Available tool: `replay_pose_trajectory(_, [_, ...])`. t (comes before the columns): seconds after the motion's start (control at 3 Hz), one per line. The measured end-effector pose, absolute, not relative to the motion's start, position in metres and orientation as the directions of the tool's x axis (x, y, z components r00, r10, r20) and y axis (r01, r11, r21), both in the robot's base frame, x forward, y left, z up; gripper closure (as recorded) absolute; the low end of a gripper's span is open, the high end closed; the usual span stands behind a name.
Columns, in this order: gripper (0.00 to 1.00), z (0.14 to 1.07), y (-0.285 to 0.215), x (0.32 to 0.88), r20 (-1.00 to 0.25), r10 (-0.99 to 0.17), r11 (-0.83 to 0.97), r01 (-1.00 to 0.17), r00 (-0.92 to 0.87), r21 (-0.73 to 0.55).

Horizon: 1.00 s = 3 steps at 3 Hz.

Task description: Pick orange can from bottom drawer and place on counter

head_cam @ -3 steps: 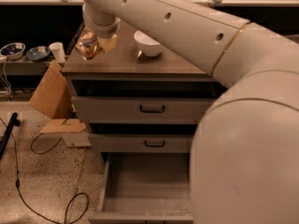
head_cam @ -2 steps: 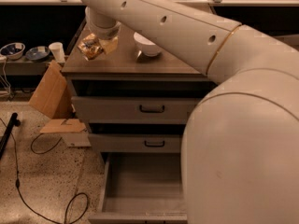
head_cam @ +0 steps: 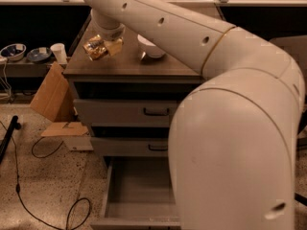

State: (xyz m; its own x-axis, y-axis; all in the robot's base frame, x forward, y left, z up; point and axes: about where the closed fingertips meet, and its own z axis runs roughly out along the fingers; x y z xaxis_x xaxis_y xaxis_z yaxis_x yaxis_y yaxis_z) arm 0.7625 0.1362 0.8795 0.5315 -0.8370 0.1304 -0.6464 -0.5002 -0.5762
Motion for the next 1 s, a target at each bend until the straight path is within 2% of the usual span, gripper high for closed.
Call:
replay_pose_trajectory(0.33, [1.00, 0.8736, 0.1320, 0.7690, 0.123, -0.860, -0.474, -0.684, 0.495, -0.555])
replay_pose_trajectory(0.67, [0.84, 0.8696, 0.1288, 0.7732, 0.116, -0.872, -0.459, -0.709, 0.476, -0.536])
replay_pose_trajectory(1.0, [0.61, 0.8674, 0.1275, 0.7744, 0.113, -0.876, -0.454, -0.721, 0.470, -0.524])
